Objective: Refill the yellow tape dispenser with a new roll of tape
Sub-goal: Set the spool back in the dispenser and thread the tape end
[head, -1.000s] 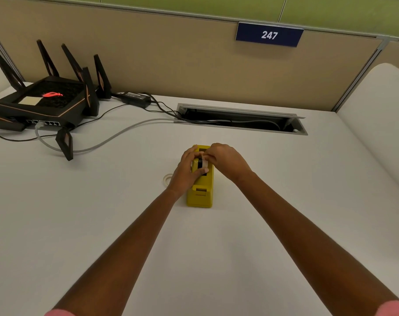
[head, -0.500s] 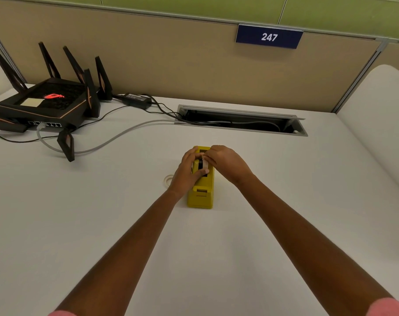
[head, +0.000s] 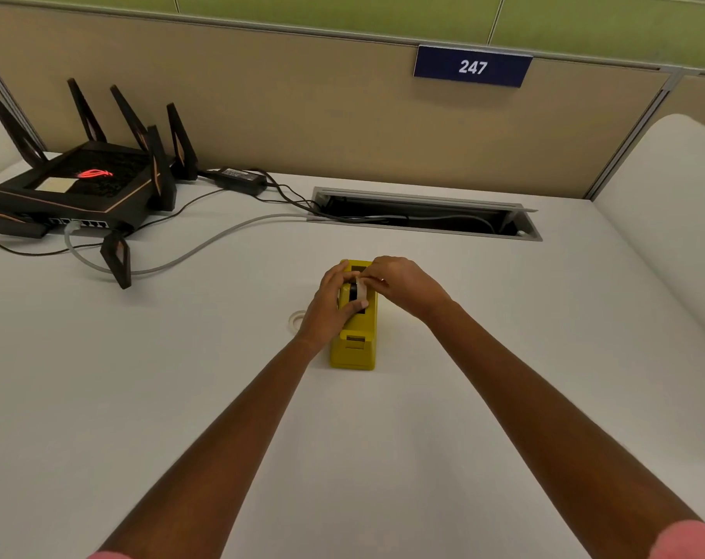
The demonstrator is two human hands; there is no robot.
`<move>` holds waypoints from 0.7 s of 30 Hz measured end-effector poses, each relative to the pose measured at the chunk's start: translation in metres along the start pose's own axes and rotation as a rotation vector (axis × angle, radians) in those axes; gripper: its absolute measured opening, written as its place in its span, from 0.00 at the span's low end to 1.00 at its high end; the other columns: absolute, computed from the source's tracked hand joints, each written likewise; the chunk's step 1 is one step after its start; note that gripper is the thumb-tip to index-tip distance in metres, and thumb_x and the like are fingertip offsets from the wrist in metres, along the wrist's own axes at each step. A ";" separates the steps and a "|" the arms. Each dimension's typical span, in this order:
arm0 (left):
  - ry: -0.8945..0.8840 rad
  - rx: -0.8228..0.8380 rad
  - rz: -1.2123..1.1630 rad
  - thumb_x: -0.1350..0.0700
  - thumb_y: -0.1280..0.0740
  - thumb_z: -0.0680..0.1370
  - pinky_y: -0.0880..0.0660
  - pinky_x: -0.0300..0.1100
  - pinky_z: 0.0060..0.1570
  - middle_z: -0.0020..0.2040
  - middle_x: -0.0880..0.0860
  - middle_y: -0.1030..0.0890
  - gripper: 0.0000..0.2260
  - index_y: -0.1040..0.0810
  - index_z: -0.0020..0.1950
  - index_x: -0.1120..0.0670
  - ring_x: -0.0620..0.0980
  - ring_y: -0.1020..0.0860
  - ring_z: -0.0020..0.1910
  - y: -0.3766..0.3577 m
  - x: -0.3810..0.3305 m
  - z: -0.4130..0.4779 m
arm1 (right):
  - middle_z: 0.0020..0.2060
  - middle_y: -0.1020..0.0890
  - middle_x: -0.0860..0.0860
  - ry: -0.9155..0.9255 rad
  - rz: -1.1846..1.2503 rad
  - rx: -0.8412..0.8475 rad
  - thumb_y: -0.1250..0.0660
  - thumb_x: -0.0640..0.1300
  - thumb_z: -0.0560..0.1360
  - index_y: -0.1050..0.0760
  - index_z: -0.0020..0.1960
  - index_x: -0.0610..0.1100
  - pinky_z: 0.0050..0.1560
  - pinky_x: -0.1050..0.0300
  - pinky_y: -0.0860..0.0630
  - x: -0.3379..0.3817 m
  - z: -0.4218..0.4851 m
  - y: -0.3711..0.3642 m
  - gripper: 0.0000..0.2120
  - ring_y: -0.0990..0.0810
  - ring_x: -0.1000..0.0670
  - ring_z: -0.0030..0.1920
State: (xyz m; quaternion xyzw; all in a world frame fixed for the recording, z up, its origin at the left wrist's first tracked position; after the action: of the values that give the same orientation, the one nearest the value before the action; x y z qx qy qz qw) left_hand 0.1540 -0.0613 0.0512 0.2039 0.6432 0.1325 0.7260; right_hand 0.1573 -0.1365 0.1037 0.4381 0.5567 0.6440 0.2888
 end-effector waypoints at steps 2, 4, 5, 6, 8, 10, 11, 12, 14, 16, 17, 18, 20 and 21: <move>0.002 0.000 -0.011 0.58 0.33 0.74 0.35 0.48 0.65 0.74 0.56 0.41 0.25 0.38 0.68 0.58 0.55 0.38 0.70 0.000 0.000 0.000 | 0.56 0.21 0.40 -0.002 0.007 -0.014 0.45 0.43 0.80 0.26 0.59 0.38 0.55 0.55 0.28 -0.001 0.000 0.000 0.14 0.23 0.44 0.55; 0.003 0.001 -0.010 0.58 0.33 0.74 0.35 0.48 0.65 0.74 0.55 0.41 0.25 0.38 0.68 0.58 0.55 0.38 0.70 0.000 0.000 0.000 | 0.55 0.20 0.40 0.002 0.014 -0.033 0.45 0.43 0.80 0.25 0.59 0.38 0.54 0.55 0.28 -0.001 0.000 0.000 0.14 0.23 0.44 0.54; 0.003 0.002 -0.008 0.58 0.33 0.74 0.35 0.48 0.65 0.74 0.56 0.41 0.25 0.38 0.68 0.58 0.55 0.38 0.70 0.000 0.001 0.000 | 0.55 0.20 0.40 0.005 0.018 -0.042 0.45 0.43 0.79 0.25 0.58 0.38 0.54 0.55 0.28 -0.001 0.000 0.001 0.14 0.23 0.44 0.54; 0.005 0.001 -0.008 0.58 0.33 0.74 0.35 0.48 0.65 0.74 0.56 0.41 0.25 0.38 0.68 0.58 0.55 0.38 0.70 0.000 0.001 0.000 | 0.54 0.20 0.40 0.006 0.023 -0.050 0.44 0.43 0.79 0.25 0.58 0.38 0.54 0.54 0.28 0.000 0.000 0.001 0.14 0.23 0.44 0.54; 0.009 0.002 -0.008 0.58 0.33 0.74 0.35 0.48 0.66 0.74 0.56 0.41 0.24 0.38 0.68 0.58 0.55 0.38 0.71 0.000 0.001 0.000 | 0.54 0.20 0.40 0.005 0.040 -0.062 0.44 0.43 0.79 0.25 0.58 0.38 0.53 0.54 0.28 -0.001 -0.001 0.003 0.14 0.23 0.43 0.53; 0.010 0.005 -0.013 0.58 0.34 0.74 0.35 0.48 0.66 0.74 0.56 0.41 0.25 0.38 0.68 0.58 0.55 0.37 0.70 0.000 0.002 0.001 | 0.52 0.19 0.40 0.014 0.057 -0.068 0.43 0.44 0.79 0.24 0.56 0.38 0.51 0.54 0.27 0.000 -0.003 0.006 0.14 0.22 0.44 0.51; 0.012 0.007 -0.016 0.58 0.34 0.74 0.35 0.48 0.66 0.74 0.56 0.41 0.26 0.39 0.69 0.58 0.55 0.37 0.70 -0.001 0.003 0.001 | 0.52 0.19 0.40 0.020 0.062 -0.064 0.41 0.45 0.78 0.23 0.55 0.38 0.50 0.53 0.27 0.002 -0.004 0.007 0.14 0.22 0.44 0.50; 0.013 0.008 -0.018 0.58 0.34 0.74 0.35 0.48 0.65 0.74 0.56 0.41 0.26 0.39 0.69 0.58 0.55 0.37 0.70 -0.001 0.003 0.001 | 0.51 0.19 0.40 0.026 0.062 -0.061 0.40 0.46 0.78 0.22 0.54 0.38 0.50 0.53 0.26 0.003 -0.004 0.008 0.14 0.21 0.44 0.50; 0.017 0.007 -0.025 0.58 0.34 0.74 0.35 0.46 0.65 0.73 0.56 0.40 0.27 0.40 0.70 0.58 0.55 0.37 0.70 0.000 0.003 0.001 | 0.49 0.18 0.40 0.023 0.030 -0.064 0.38 0.47 0.76 0.21 0.52 0.38 0.49 0.51 0.25 0.008 -0.003 0.009 0.14 0.21 0.43 0.48; 0.013 0.006 -0.031 0.58 0.34 0.74 0.35 0.46 0.65 0.73 0.56 0.40 0.27 0.40 0.70 0.58 0.55 0.37 0.70 0.000 0.003 0.001 | 0.47 0.18 0.39 -0.015 -0.026 -0.093 0.38 0.46 0.76 0.22 0.49 0.36 0.47 0.50 0.25 0.012 -0.001 0.009 0.13 0.21 0.43 0.46; 0.008 0.005 -0.033 0.59 0.34 0.74 0.35 0.46 0.65 0.73 0.57 0.40 0.27 0.40 0.69 0.59 0.55 0.37 0.70 0.000 0.002 0.001 | 0.47 0.18 0.39 -0.043 -0.045 -0.114 0.39 0.45 0.76 0.22 0.48 0.36 0.46 0.50 0.25 0.013 0.000 0.009 0.13 0.21 0.42 0.46; 0.004 0.002 -0.036 0.60 0.34 0.74 0.35 0.46 0.65 0.73 0.57 0.40 0.26 0.39 0.69 0.59 0.55 0.37 0.70 0.000 0.002 0.001 | 0.46 0.18 0.39 -0.070 -0.057 -0.135 0.40 0.44 0.76 0.24 0.49 0.36 0.45 0.50 0.26 0.014 0.001 0.009 0.12 0.21 0.42 0.45; 0.003 -0.002 -0.042 0.60 0.33 0.73 0.35 0.45 0.65 0.73 0.57 0.39 0.26 0.39 0.69 0.59 0.56 0.37 0.70 0.000 0.003 0.001 | 0.46 0.18 0.39 -0.118 -0.082 -0.163 0.41 0.42 0.76 0.26 0.50 0.35 0.41 0.53 0.28 0.015 0.000 0.007 0.11 0.21 0.41 0.45; 0.005 -0.005 -0.042 0.60 0.33 0.73 0.35 0.44 0.64 0.73 0.57 0.39 0.26 0.39 0.69 0.58 0.56 0.37 0.70 0.000 0.003 0.002 | 0.46 0.18 0.39 -0.133 -0.095 -0.169 0.41 0.42 0.76 0.27 0.51 0.35 0.40 0.54 0.30 0.016 0.001 0.007 0.10 0.21 0.41 0.45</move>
State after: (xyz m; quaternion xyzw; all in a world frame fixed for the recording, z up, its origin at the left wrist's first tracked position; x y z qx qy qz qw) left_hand 0.1561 -0.0598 0.0484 0.1882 0.6490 0.1193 0.7274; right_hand 0.1514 -0.1239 0.1141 0.4272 0.5003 0.6435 0.3913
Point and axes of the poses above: each hand's wrist, its own z-axis towards the middle knuckle, its own y-axis out of the back of the hand, x = y × z, the point moved 10 cm from there along z, towards the middle knuckle
